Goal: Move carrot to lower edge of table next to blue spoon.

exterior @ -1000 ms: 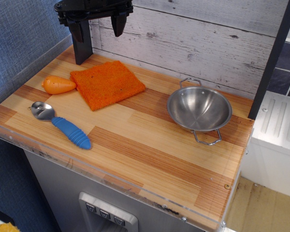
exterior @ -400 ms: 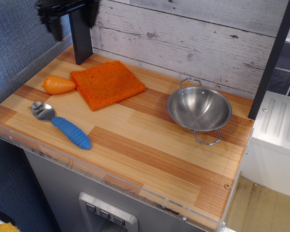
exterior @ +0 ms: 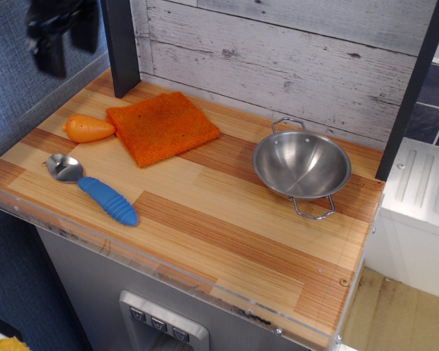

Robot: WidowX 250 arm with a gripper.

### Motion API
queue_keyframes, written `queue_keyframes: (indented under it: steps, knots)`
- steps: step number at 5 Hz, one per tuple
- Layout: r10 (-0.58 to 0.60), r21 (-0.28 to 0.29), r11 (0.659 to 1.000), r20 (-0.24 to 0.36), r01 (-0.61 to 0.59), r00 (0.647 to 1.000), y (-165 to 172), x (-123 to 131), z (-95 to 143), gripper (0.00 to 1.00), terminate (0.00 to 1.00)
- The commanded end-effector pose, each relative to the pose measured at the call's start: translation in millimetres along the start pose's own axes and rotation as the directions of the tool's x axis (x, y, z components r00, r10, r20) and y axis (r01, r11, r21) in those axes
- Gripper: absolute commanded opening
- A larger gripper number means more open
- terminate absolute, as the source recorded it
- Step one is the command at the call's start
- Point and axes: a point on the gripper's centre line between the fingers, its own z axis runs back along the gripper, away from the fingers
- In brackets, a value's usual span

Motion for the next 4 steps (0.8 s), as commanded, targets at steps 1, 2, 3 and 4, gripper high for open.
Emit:
queue_keyframes:
  steps: [1, 2, 3, 4]
  knots:
    - [0.353, 0.04, 0.936, -0.098, -0.351, 0.93, 24, -10, -14, 1.0, 0.0]
    - [0.357, -0.016, 0.933, -0.097, -0.36, 0.929, 23, -16, -25, 1.0, 0.0]
    - [0.328, -0.079, 0.94, -0.066, -0.332, 0.942, 18, -16, -33, 1.0, 0.0]
    - [0.309, -0.118, 0.944, -0.024, -0.31, 0.951, 10, -10, -38, 1.0, 0.0]
